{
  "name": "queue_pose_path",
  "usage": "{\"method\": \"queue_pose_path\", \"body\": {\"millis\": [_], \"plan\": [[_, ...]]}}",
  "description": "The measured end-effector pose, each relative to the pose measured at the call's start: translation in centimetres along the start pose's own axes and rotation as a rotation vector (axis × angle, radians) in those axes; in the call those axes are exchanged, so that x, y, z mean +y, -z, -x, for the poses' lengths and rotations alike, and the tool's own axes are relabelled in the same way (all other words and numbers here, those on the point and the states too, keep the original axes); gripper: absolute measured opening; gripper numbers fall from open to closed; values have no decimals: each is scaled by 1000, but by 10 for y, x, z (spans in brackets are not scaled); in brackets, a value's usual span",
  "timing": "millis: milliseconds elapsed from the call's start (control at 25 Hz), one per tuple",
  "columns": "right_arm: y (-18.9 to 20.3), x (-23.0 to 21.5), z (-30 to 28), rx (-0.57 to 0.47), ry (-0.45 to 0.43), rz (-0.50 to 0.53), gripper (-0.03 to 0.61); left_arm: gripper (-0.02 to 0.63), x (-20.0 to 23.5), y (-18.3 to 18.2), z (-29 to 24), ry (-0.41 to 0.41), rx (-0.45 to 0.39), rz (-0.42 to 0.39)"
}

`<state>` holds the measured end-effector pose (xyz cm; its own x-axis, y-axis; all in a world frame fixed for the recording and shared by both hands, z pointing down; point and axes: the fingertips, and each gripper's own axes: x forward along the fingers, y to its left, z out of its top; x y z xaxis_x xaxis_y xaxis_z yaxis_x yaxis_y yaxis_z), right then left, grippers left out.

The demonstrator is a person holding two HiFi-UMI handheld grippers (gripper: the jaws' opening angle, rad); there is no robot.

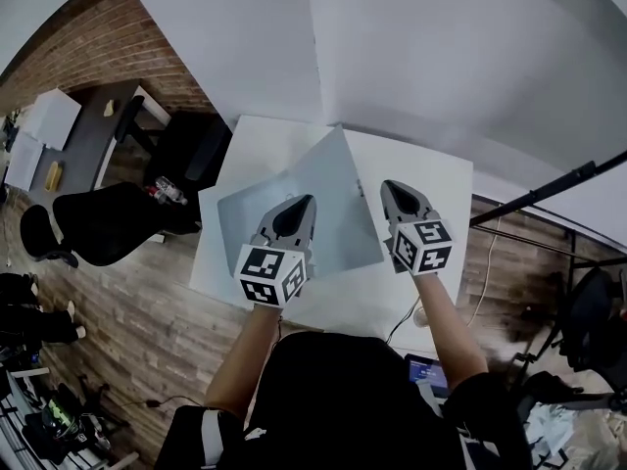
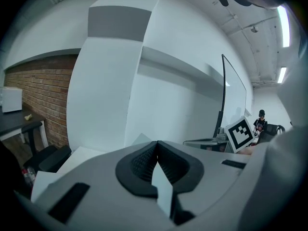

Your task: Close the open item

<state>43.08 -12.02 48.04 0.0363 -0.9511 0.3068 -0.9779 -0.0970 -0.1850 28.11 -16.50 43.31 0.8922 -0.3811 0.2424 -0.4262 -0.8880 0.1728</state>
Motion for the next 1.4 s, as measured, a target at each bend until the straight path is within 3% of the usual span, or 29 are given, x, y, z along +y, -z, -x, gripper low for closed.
{"method": "queue_pose_path", "body": {"millis": [600, 1400], "plan": [[35, -6, -32, 93, -74, -15, 38, 14, 3, 29, -21, -21, 70, 21], [24, 35, -41, 86, -183, 7, 38, 14, 19, 26, 19, -113, 50, 36]]}}
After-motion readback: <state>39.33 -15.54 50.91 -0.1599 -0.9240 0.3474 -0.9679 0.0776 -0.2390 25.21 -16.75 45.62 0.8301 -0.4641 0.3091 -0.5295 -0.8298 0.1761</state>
